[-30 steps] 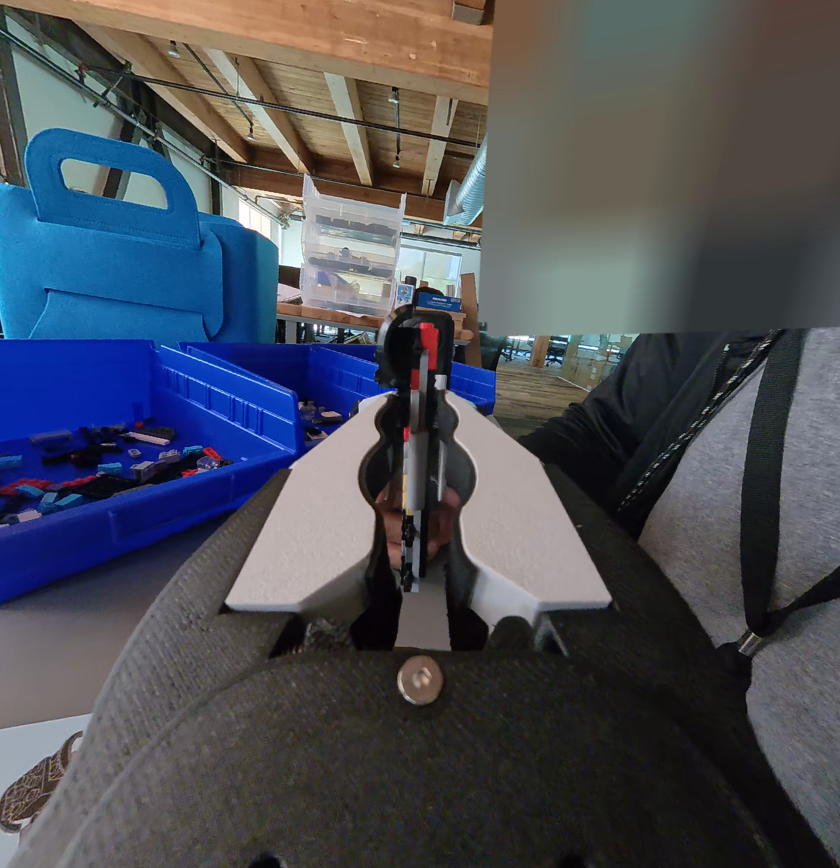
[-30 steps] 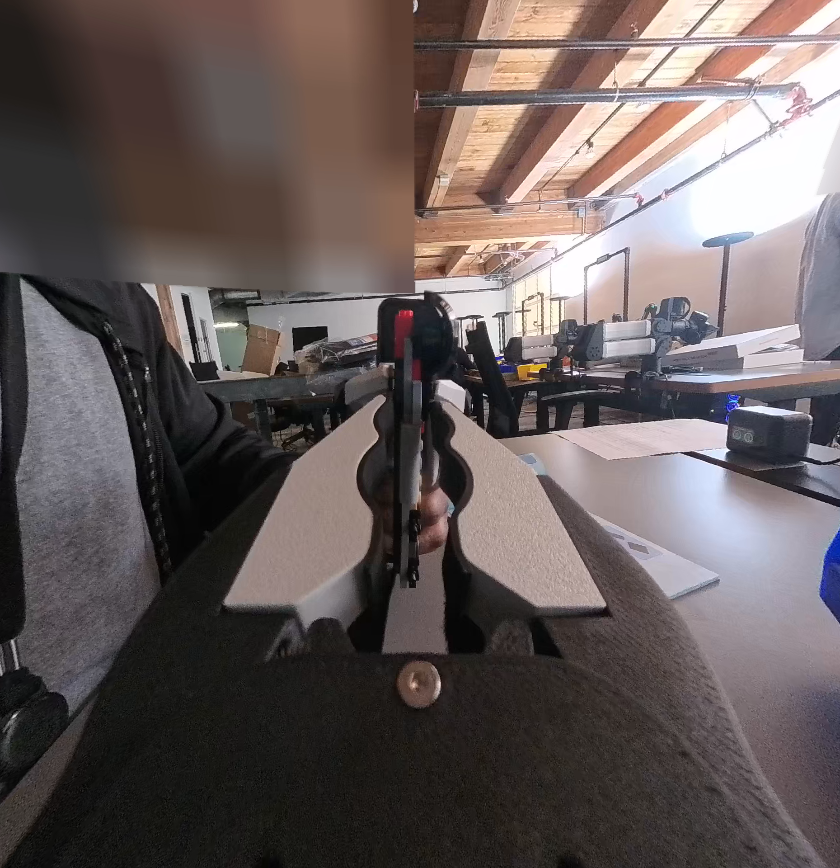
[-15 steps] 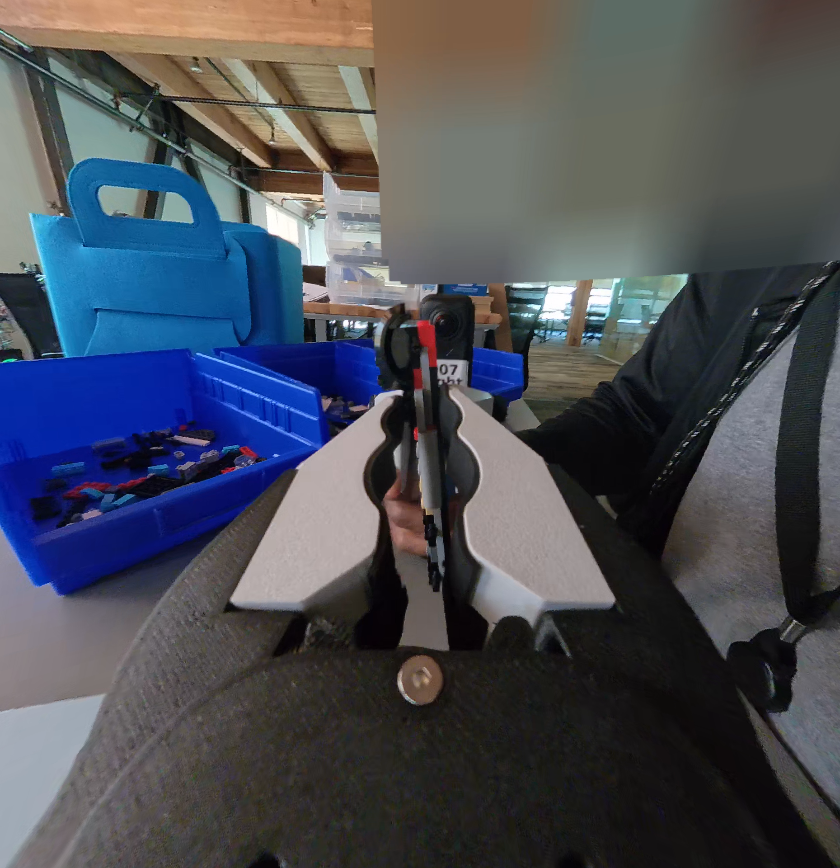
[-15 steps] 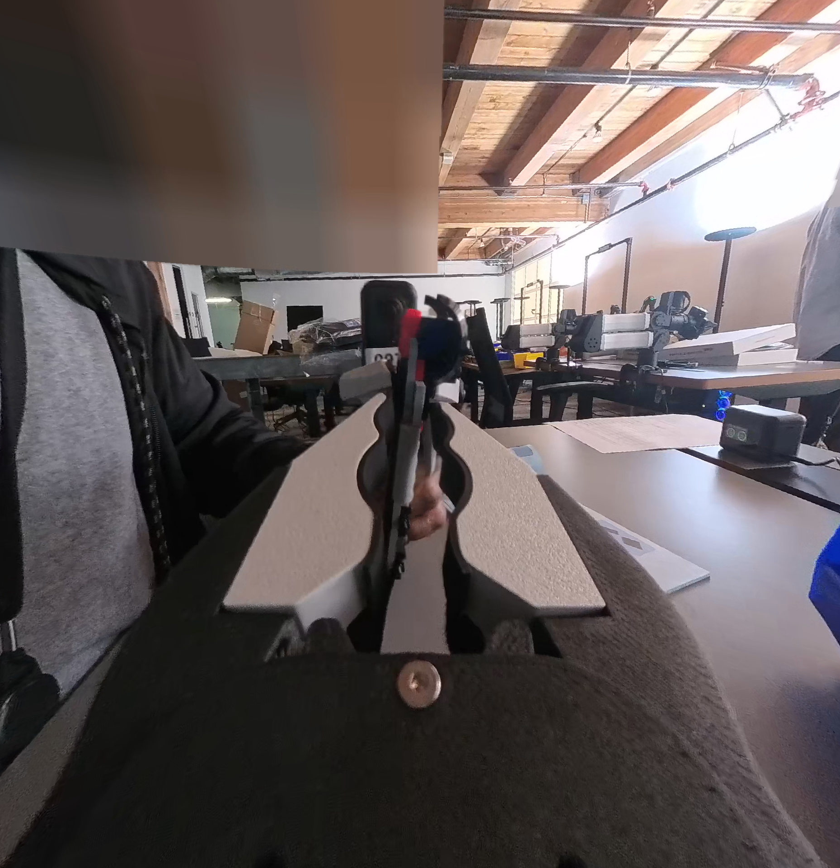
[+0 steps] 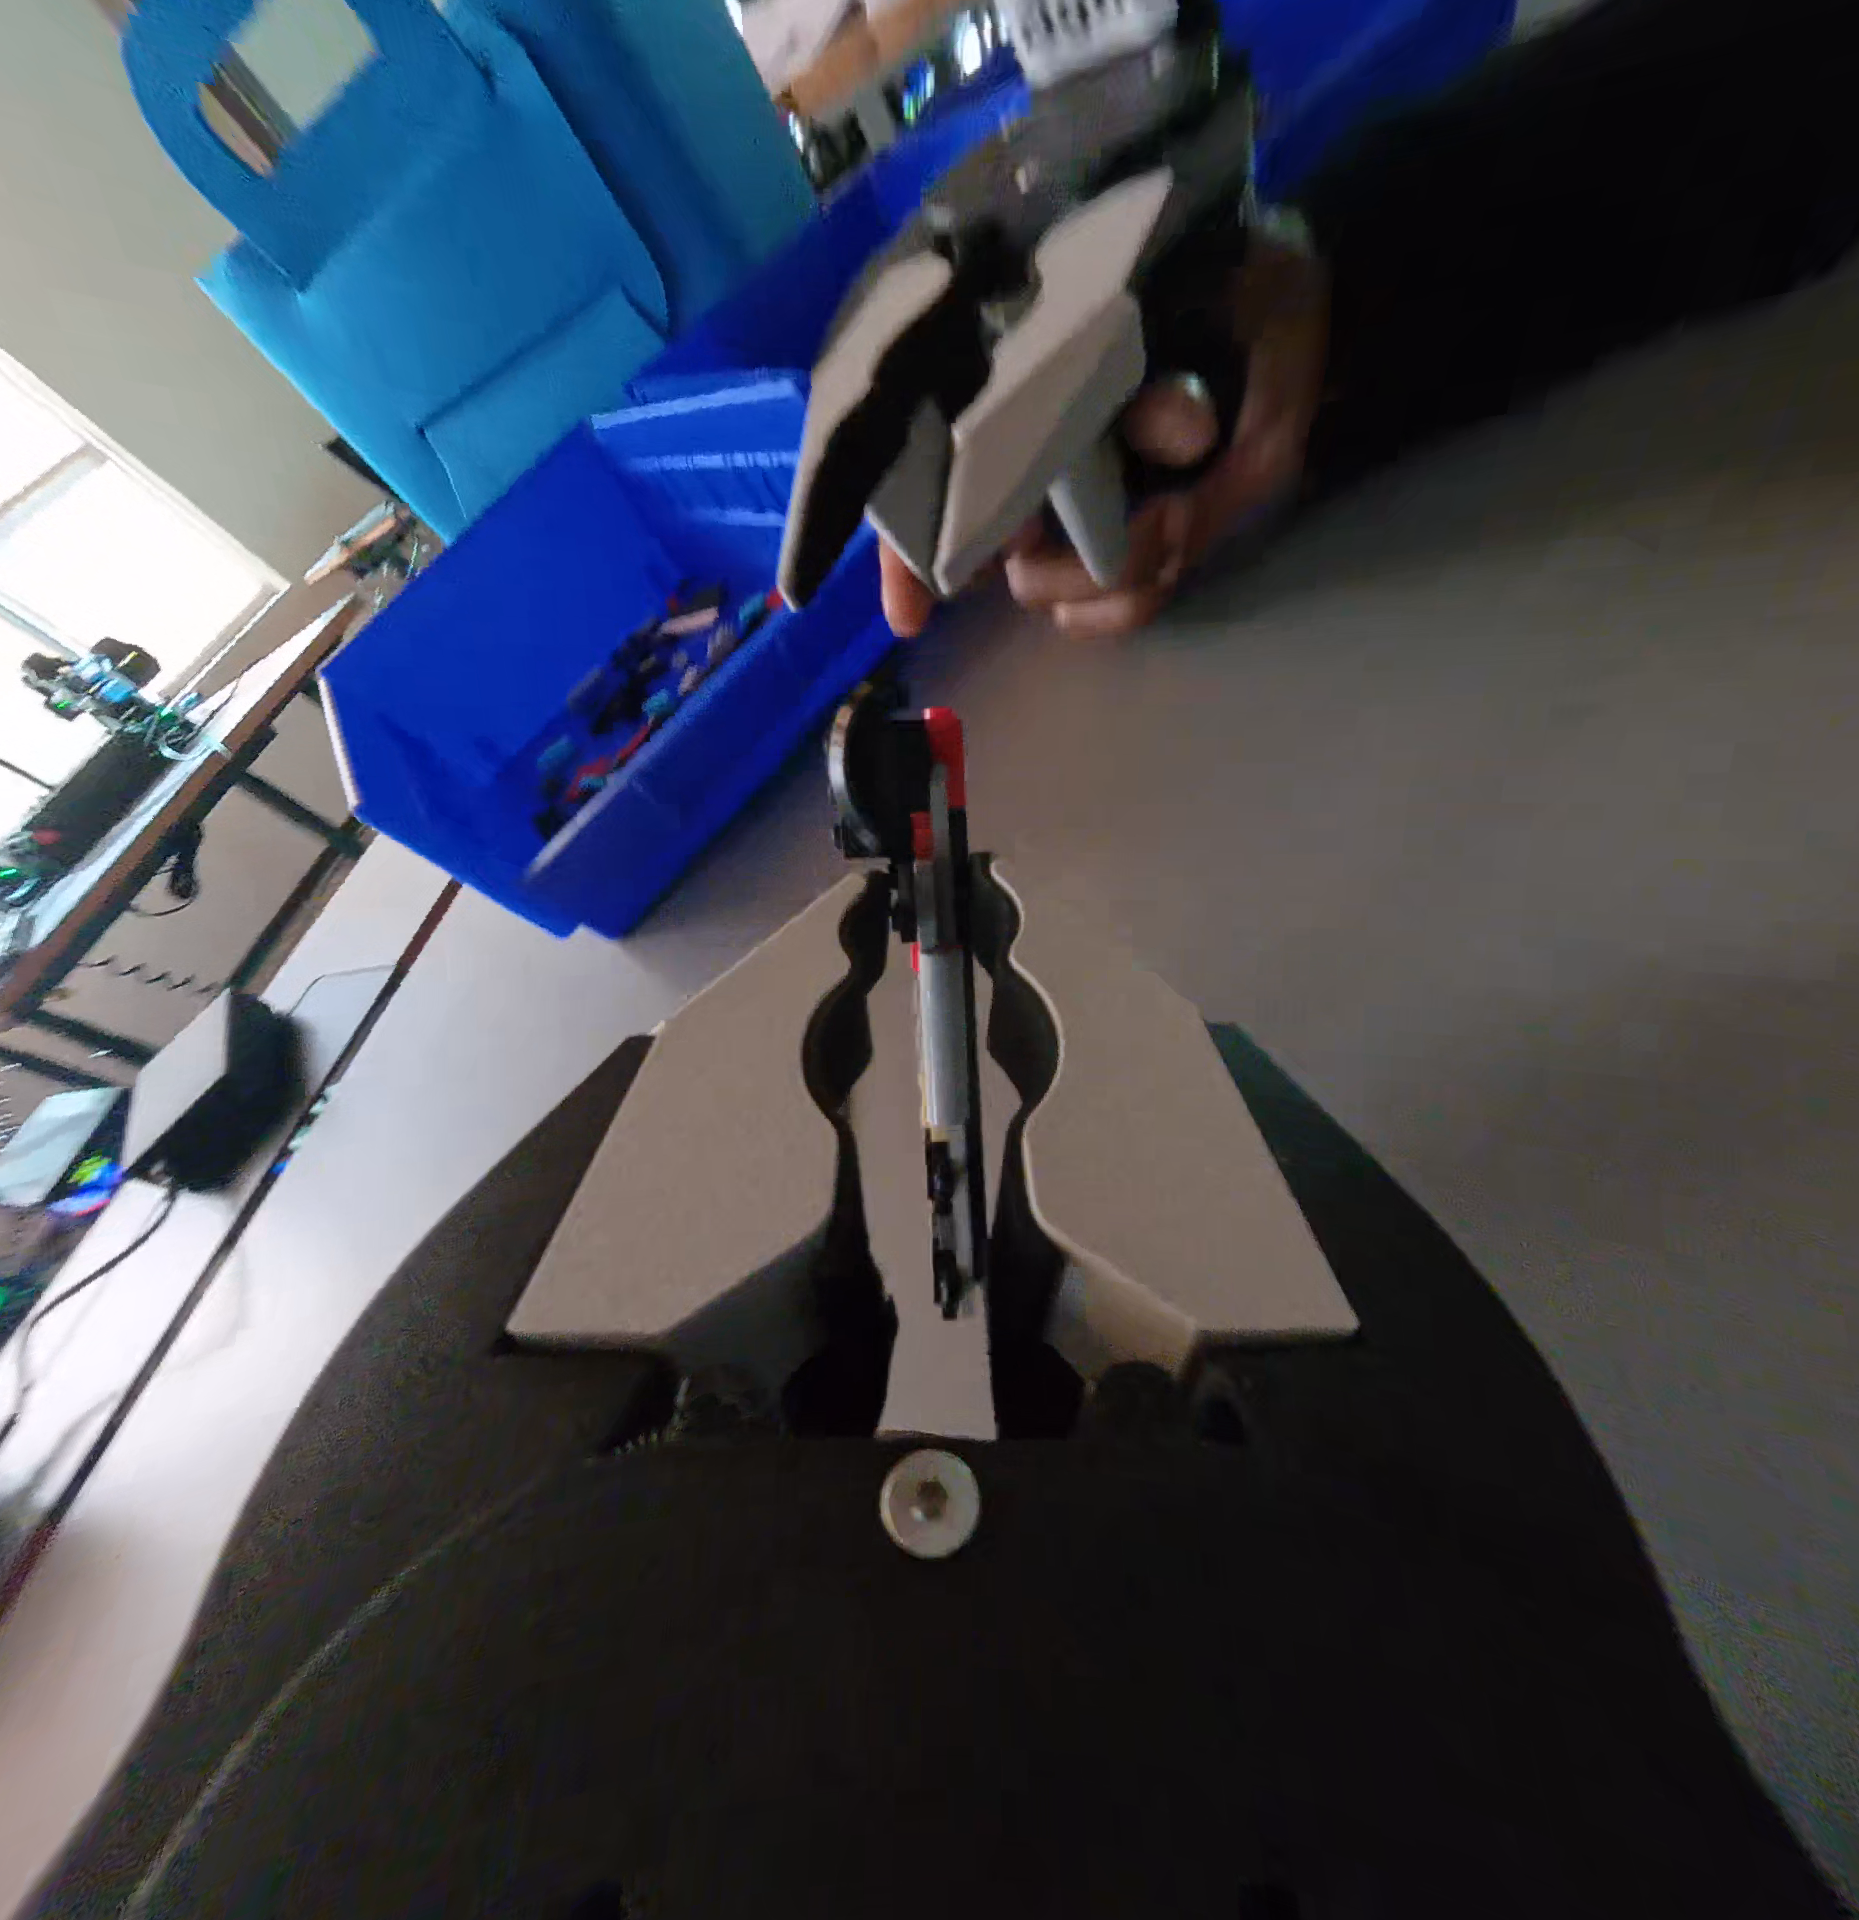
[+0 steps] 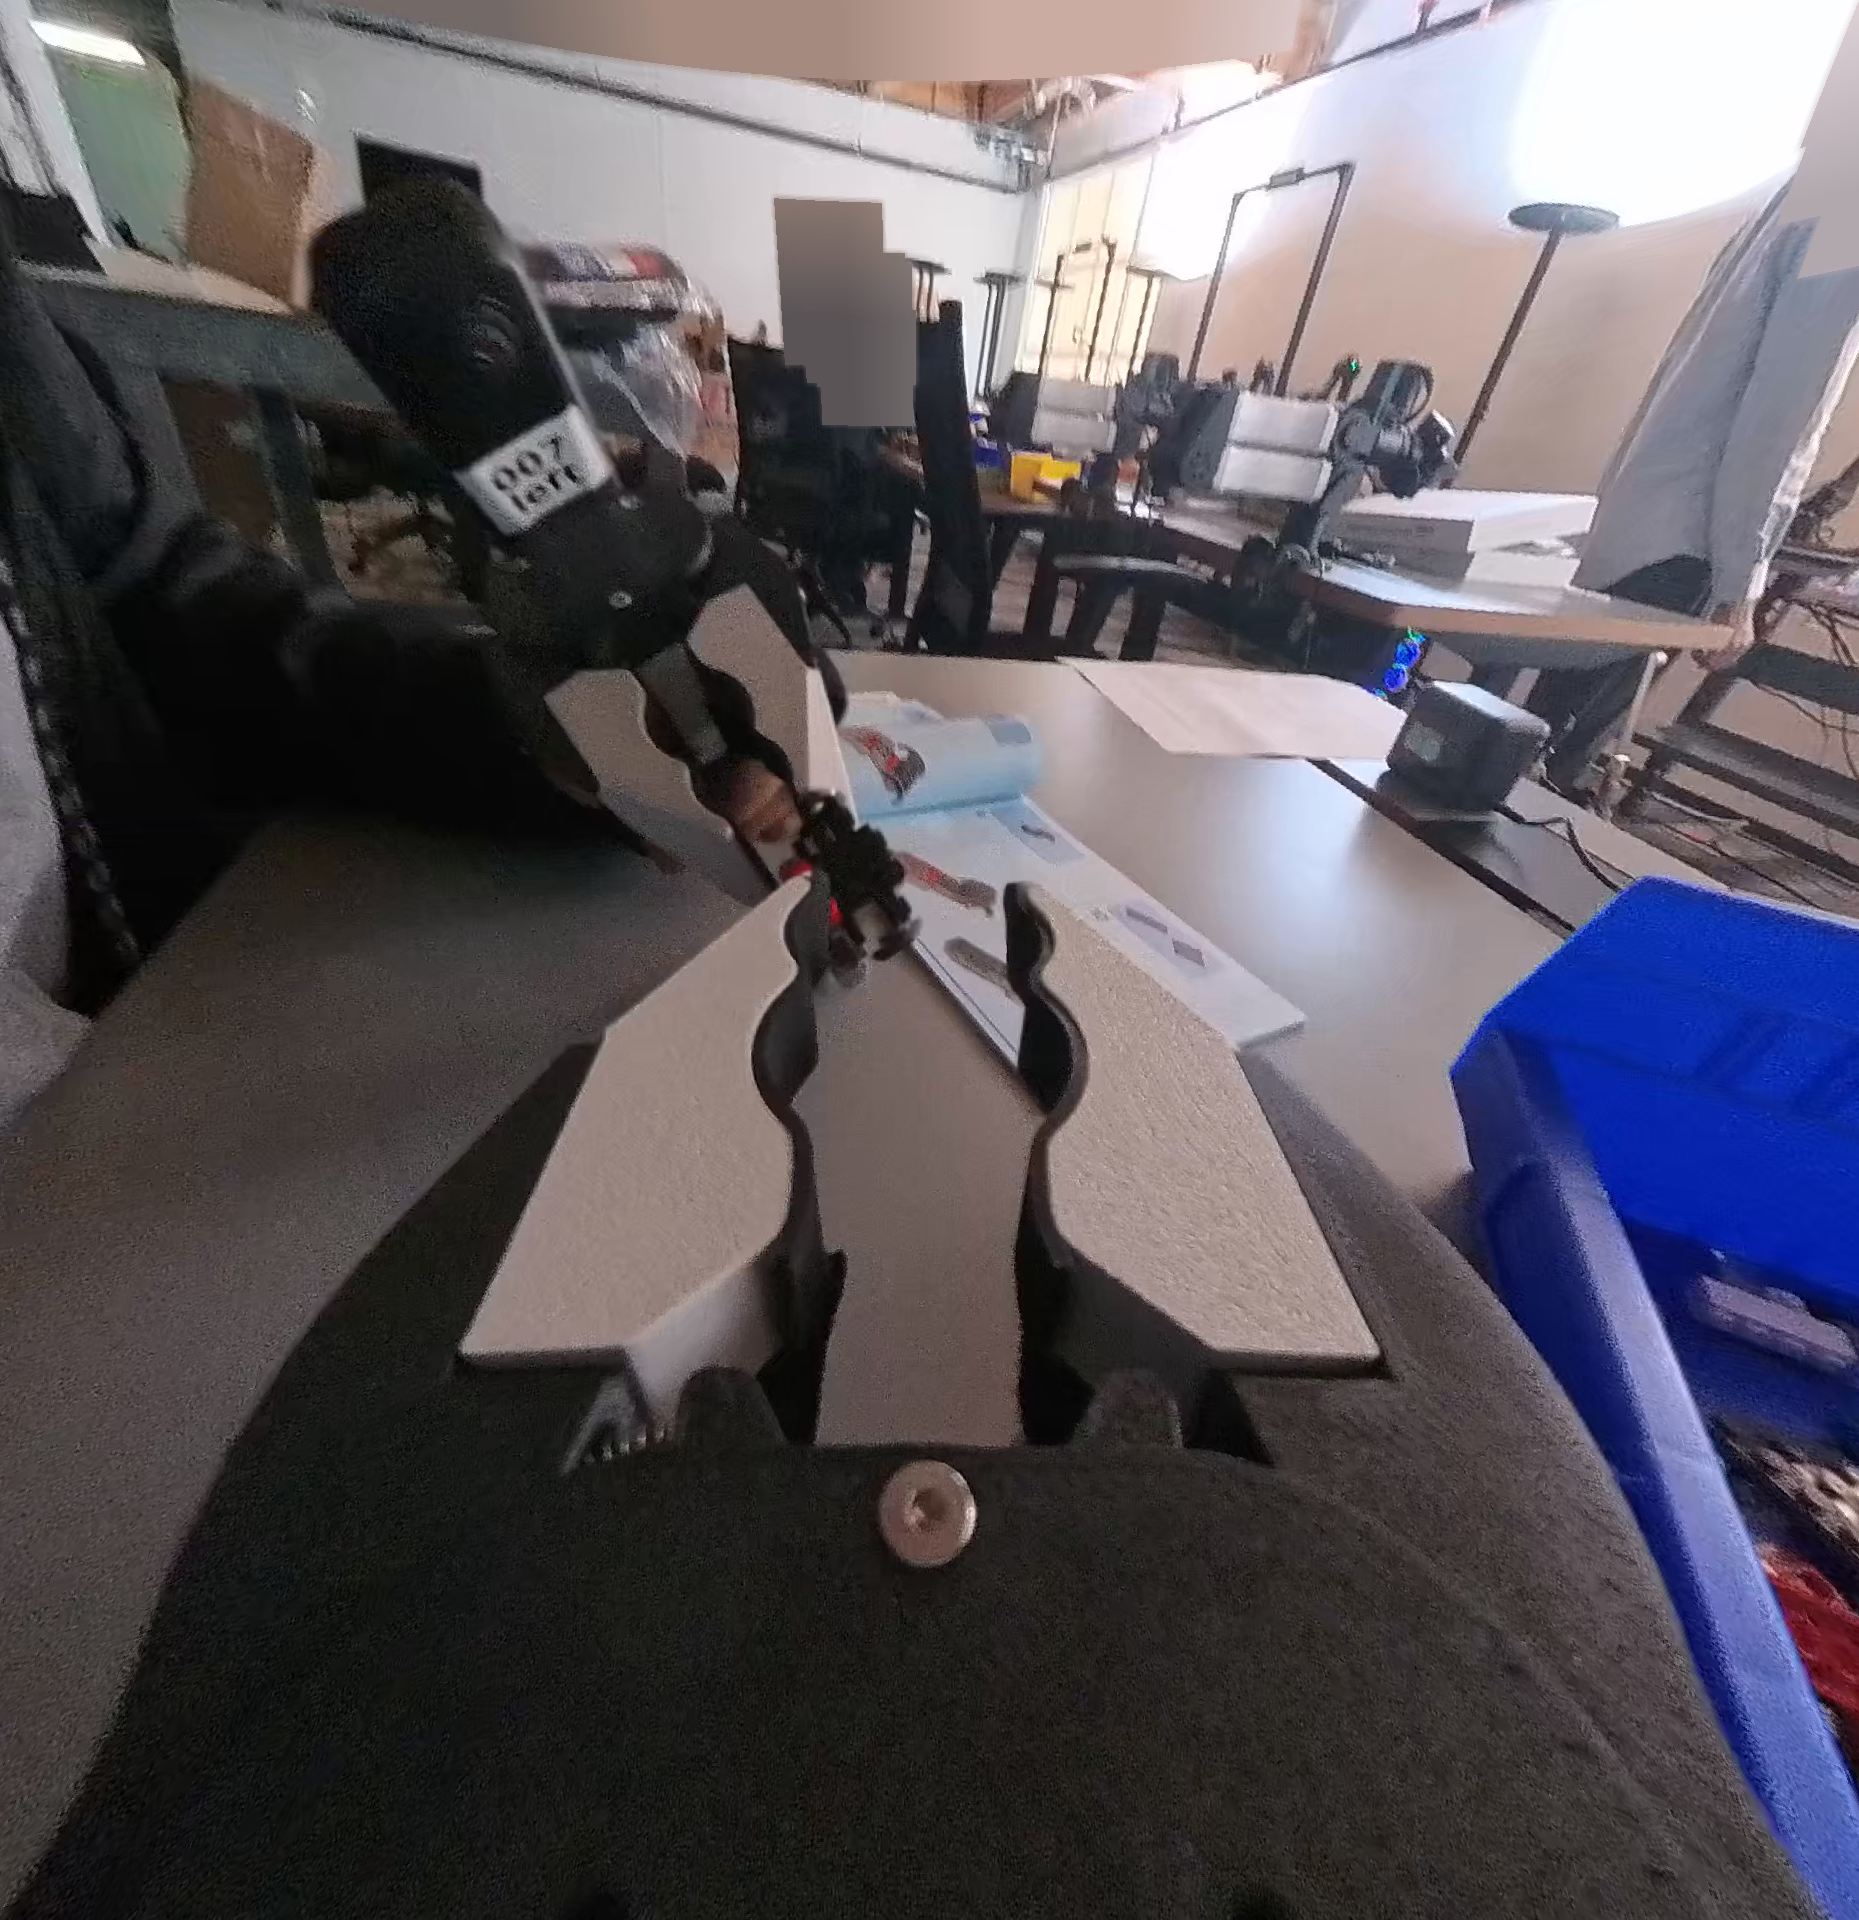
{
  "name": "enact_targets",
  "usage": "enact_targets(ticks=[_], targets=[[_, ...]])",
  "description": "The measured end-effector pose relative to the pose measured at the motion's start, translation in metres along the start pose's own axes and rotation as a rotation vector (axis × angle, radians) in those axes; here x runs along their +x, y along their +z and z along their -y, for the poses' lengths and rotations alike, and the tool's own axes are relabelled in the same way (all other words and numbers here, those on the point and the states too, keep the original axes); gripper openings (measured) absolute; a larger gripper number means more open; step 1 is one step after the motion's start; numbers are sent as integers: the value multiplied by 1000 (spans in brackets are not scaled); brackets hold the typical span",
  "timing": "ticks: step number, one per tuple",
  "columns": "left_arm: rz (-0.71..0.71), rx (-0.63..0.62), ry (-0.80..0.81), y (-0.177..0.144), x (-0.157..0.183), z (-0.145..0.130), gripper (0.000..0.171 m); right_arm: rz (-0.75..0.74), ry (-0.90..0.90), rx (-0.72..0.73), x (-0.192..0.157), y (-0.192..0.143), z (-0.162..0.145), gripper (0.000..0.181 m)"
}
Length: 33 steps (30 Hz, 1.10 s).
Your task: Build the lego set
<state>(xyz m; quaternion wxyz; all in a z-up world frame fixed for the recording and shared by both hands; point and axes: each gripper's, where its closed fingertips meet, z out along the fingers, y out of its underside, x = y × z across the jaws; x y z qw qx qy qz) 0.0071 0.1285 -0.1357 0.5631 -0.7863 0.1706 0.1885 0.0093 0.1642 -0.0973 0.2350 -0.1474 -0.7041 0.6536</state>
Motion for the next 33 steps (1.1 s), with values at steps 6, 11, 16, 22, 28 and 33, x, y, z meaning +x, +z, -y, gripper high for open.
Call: enact_targets(ticks=[6, 11, 16, 22, 28, 33], targets=[[57, -173, 199, 14, 7, -22, 15, -78, -19, -49, 16, -7, -9, 36], [25, -298, 325, 26, 25, -39, 15, -102, -28, -64, 19, -11, -12, 36], [-22, -303, 296, 30, 35, -41, 14, -90, -32, -77, 15, -10, -13, 36], [-72, -241, 183, 27, 40, -35, 26, -86, -27, -77, 14, -11, -13, 36], [-107, 78, -97, -2, 25, 11, 37, -98, 2, -69, 19, -15, -13, 36], [-70, 322, -305, -42, -10, 34, 42, -105, 16, -68, 21, -16, -13, 37]])
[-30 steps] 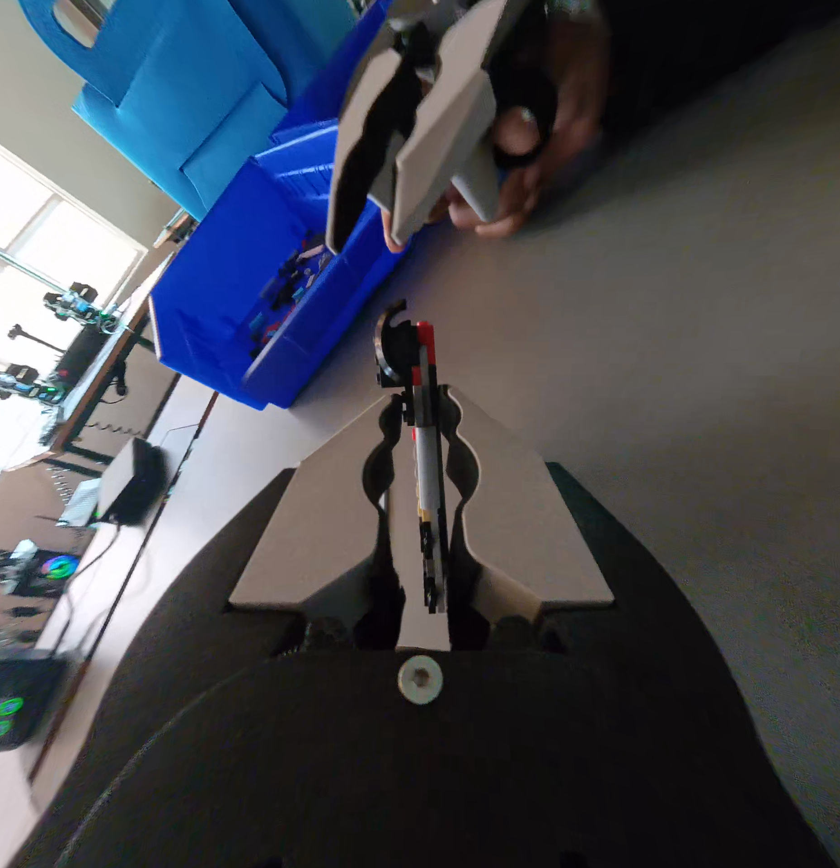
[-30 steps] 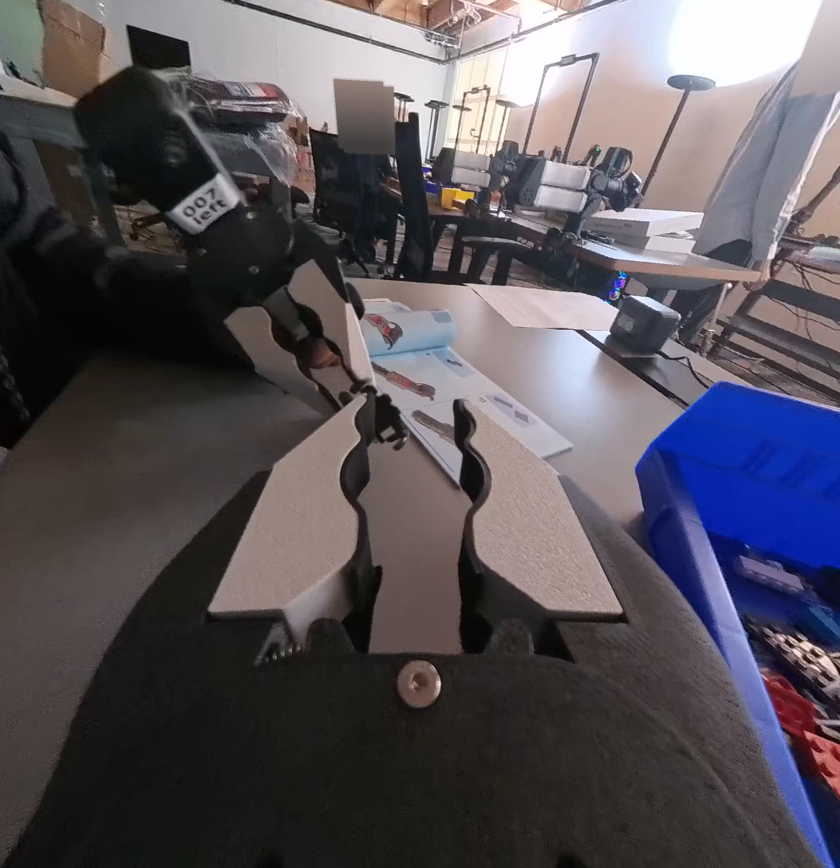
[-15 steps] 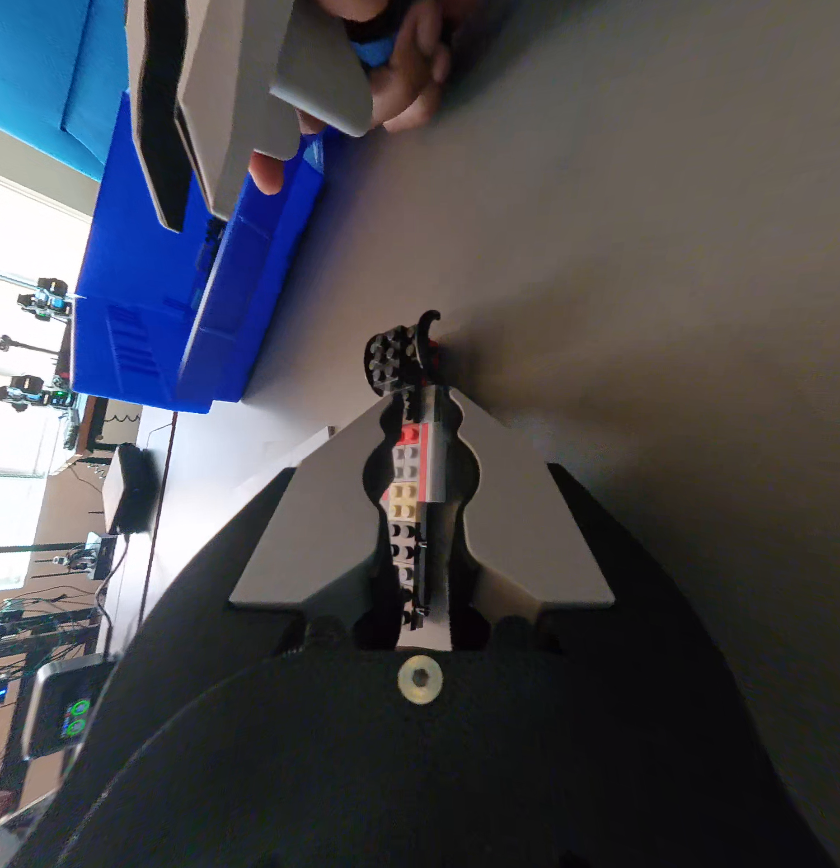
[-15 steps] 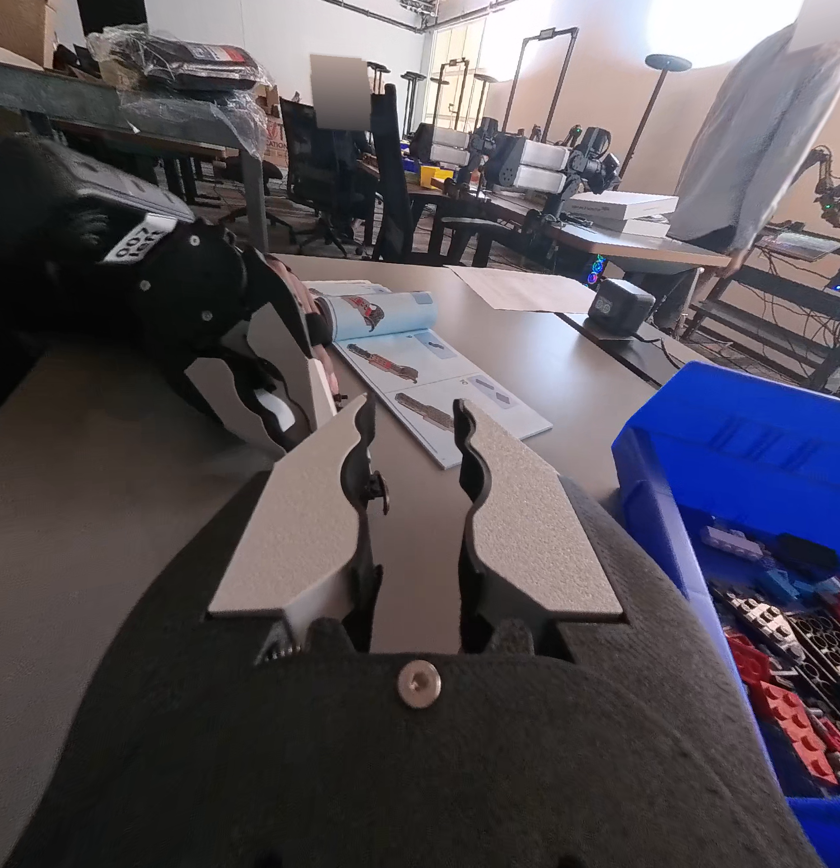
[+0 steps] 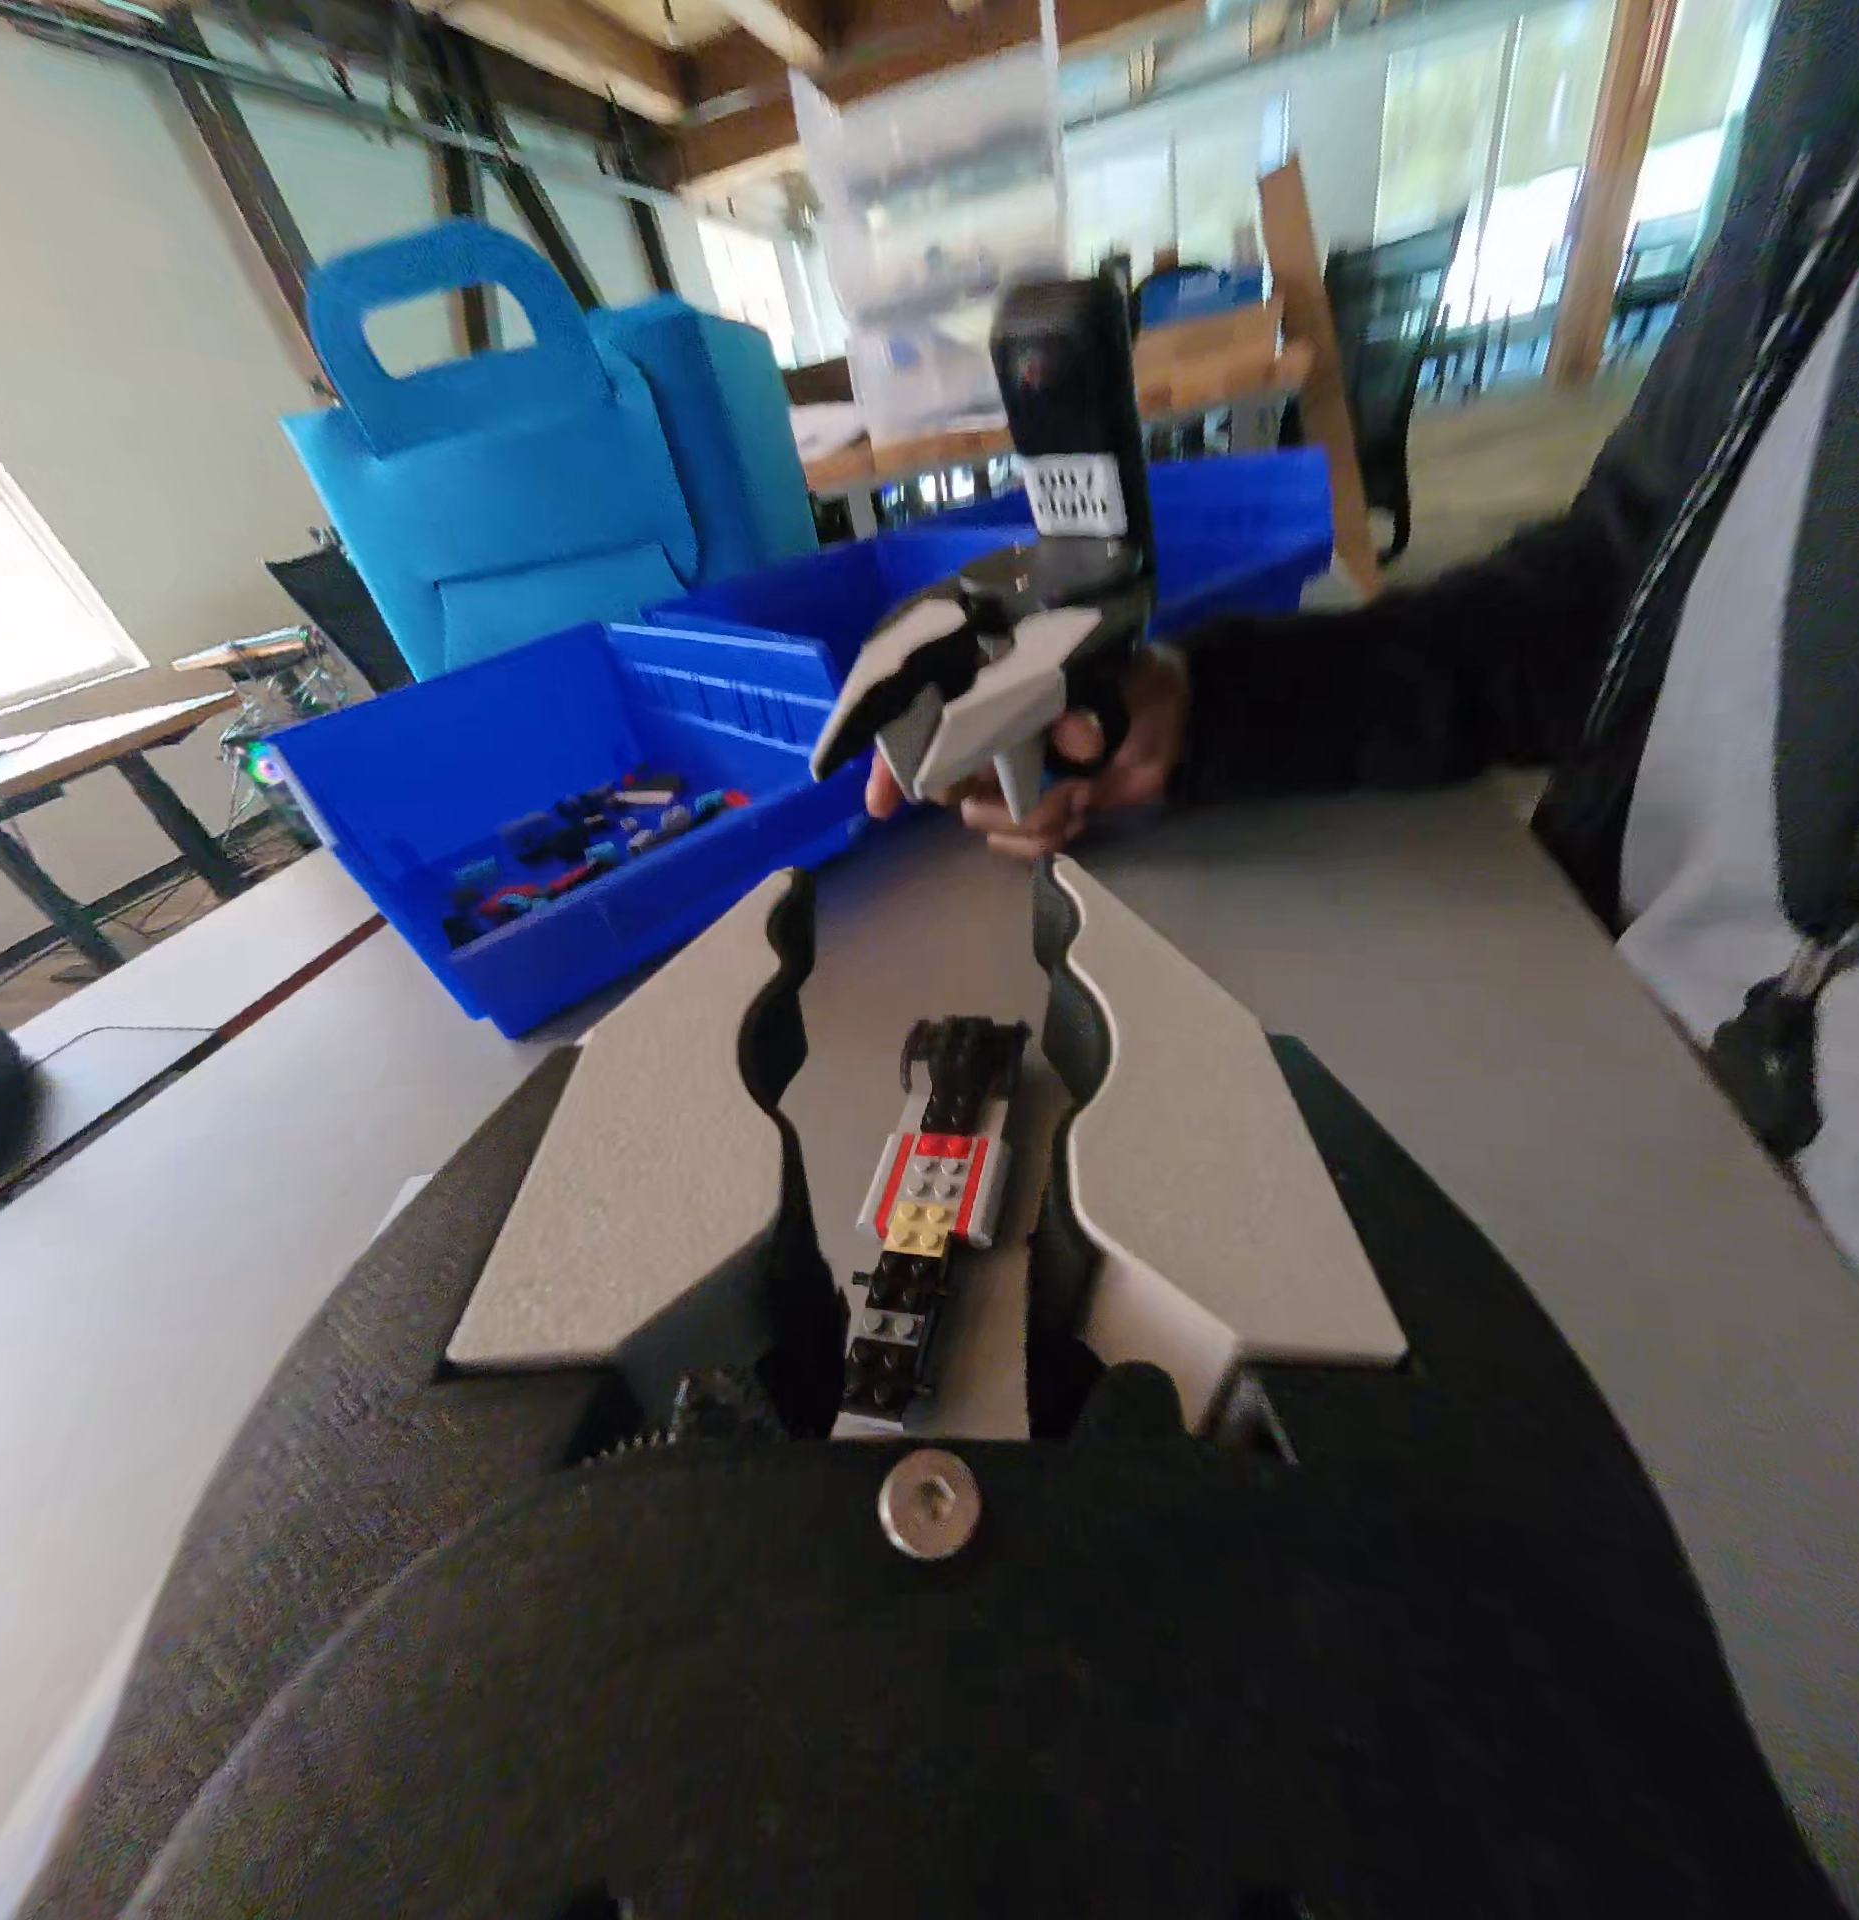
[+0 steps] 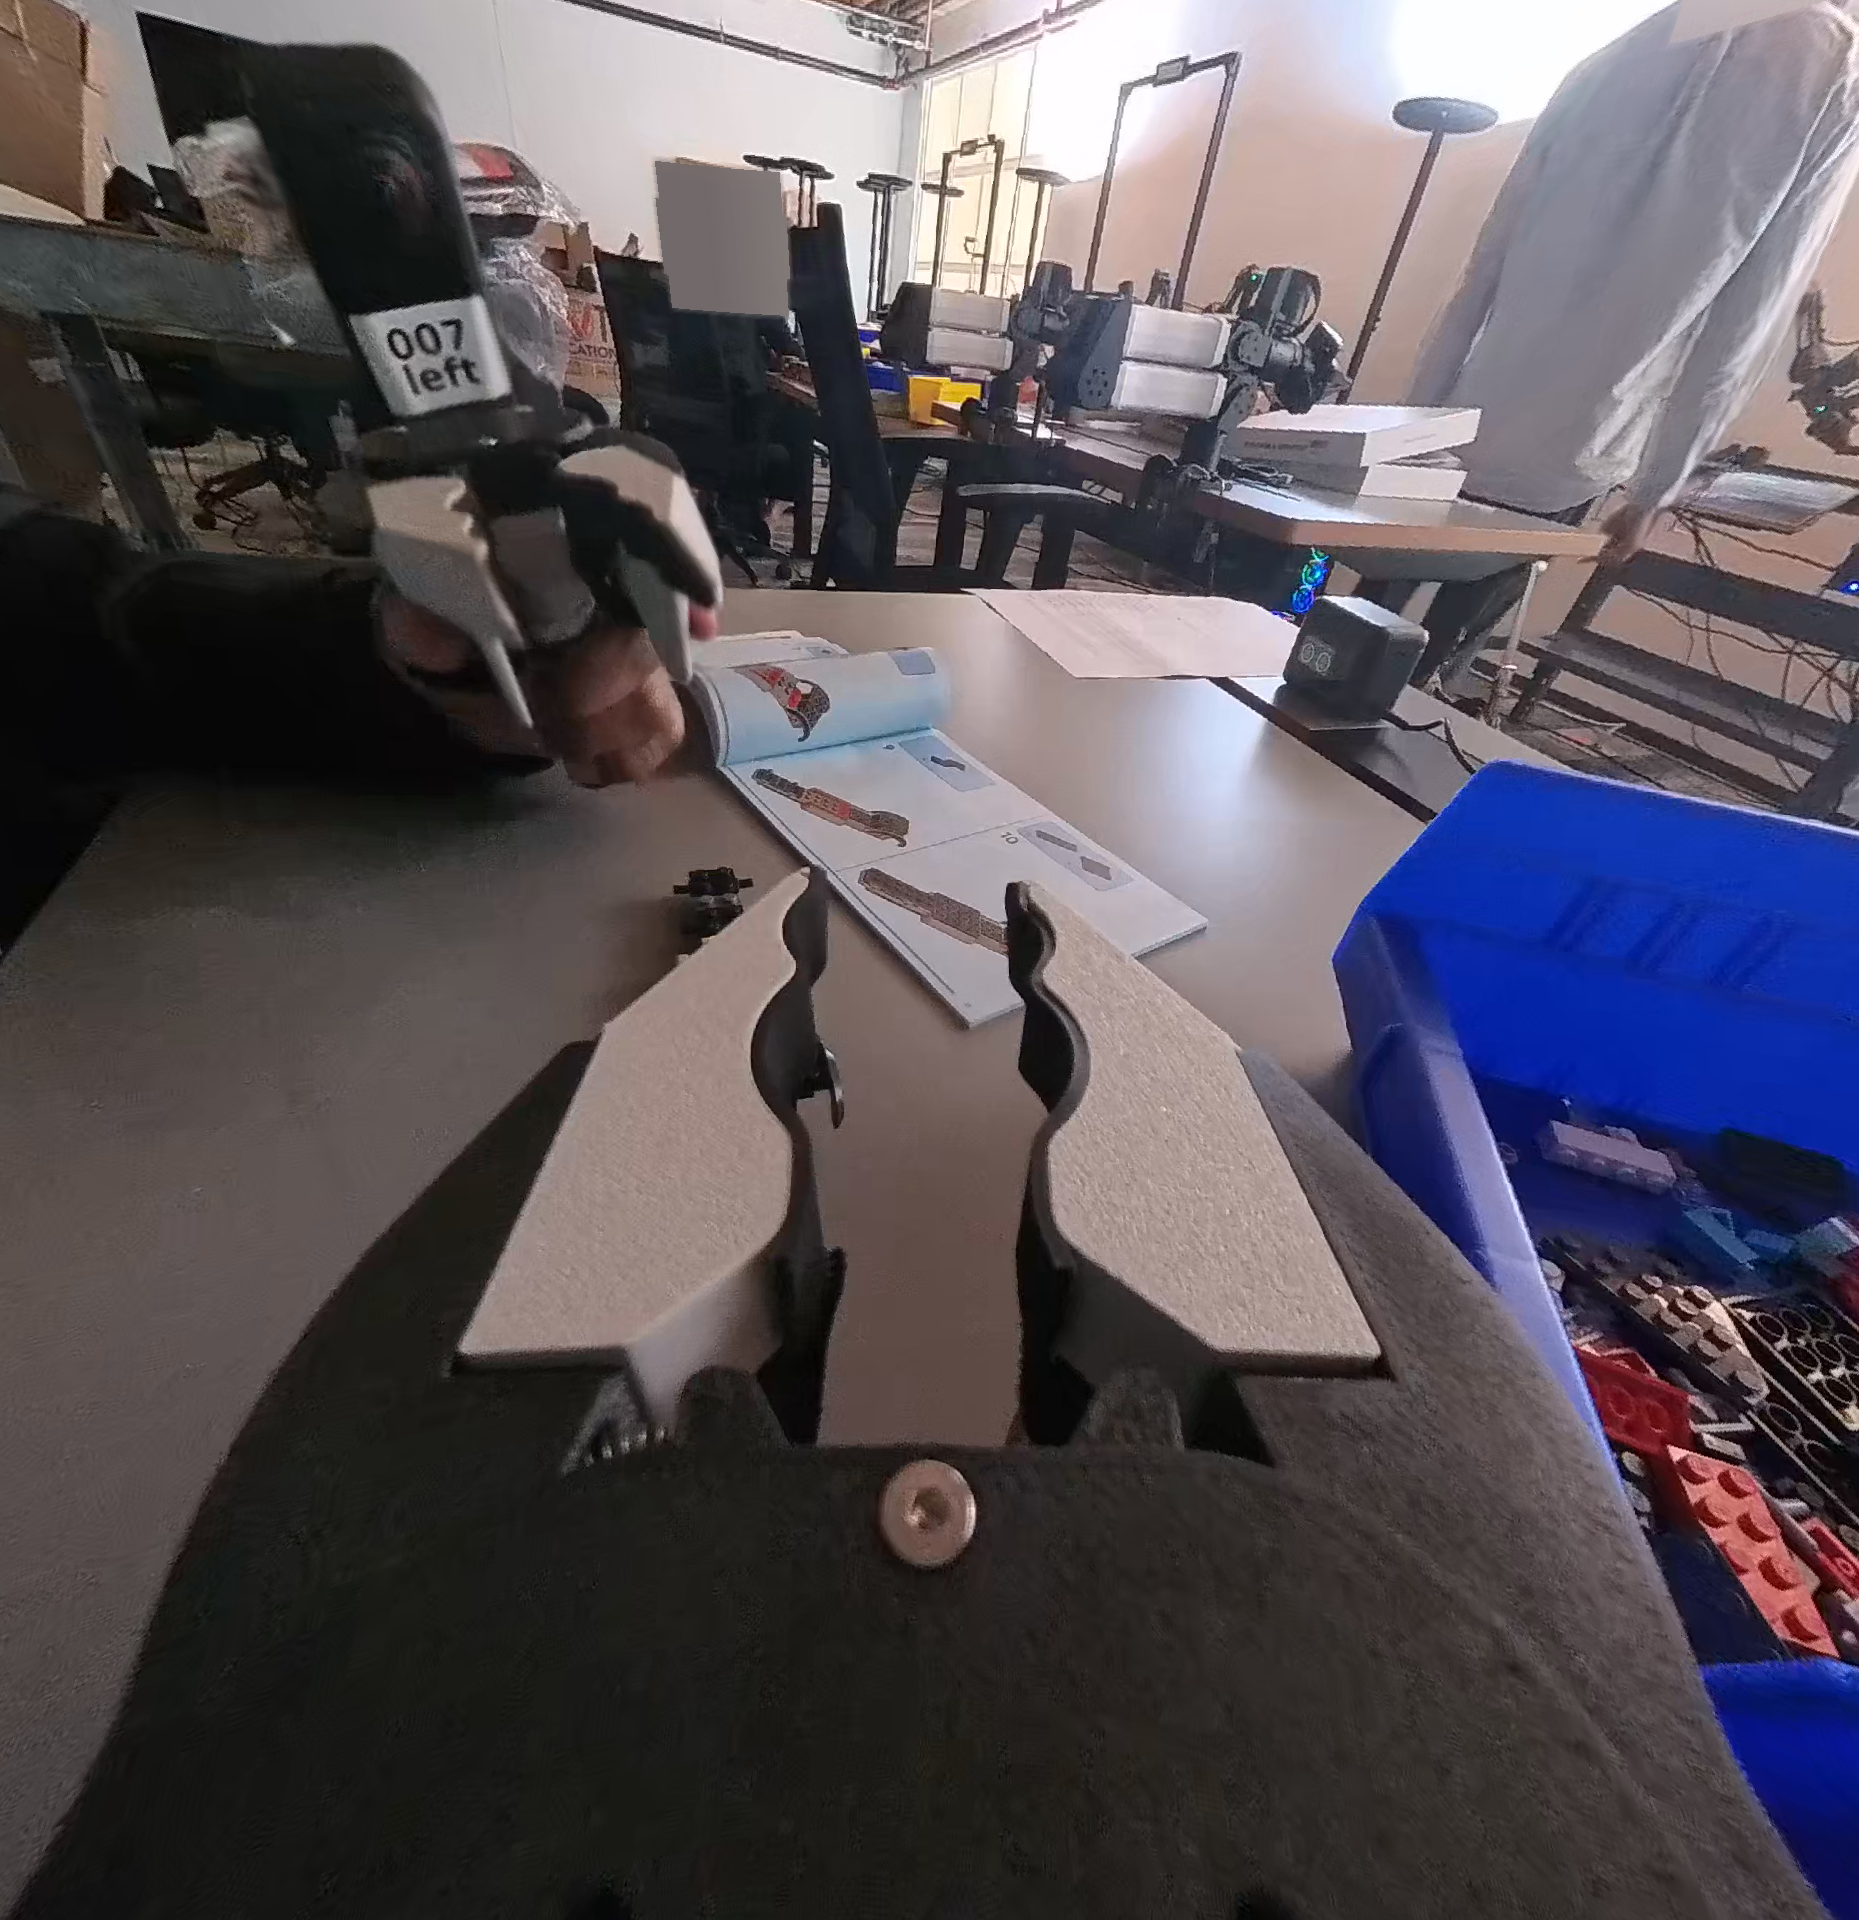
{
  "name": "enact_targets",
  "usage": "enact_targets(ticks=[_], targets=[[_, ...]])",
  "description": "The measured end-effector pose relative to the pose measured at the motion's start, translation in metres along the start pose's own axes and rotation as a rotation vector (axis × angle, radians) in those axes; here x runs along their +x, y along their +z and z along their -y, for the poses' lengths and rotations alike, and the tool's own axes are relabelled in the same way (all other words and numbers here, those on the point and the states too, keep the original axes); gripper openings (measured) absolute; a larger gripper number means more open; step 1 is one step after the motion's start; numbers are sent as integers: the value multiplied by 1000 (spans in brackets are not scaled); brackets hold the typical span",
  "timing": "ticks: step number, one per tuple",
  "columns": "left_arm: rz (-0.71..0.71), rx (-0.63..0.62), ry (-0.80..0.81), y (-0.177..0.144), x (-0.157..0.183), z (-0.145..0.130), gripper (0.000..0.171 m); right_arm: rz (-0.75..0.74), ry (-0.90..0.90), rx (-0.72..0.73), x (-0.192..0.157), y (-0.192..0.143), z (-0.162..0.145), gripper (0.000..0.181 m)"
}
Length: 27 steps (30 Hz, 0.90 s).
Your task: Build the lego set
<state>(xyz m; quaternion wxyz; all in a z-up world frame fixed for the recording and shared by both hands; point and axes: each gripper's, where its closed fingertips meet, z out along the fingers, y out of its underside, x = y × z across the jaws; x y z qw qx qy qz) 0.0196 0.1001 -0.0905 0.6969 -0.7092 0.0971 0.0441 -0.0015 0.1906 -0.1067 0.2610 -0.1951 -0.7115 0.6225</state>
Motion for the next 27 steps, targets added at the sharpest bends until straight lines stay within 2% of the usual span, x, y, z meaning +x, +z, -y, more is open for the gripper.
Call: enact_targets(ticks=[4, 7, 11, 16, 22, 27], targets=[[24, 123, -118, -16, -17, 17, 43, -2, 12, -2, 2, 0, -1, 37], [35, 130, -160, -18, -24, 16, 43, -5, 22, 3, 3, 0, 0, 37], [50, 70, -172, -13, -27, 4, 43, -14, 40, 2, 6, -1, -1, 37], [97, -93, -163, -1, -31, -25, 43, -63, 84, -24, 16, -5, -5, 36], [113, -134, -192, 3, -35, -32, 44, -127, 182, -8, 34, -21, -7, 33], [108, -179, -221, 7, -38, -39, 44, -115, 242, 14, 39, -24, -7, 33]])
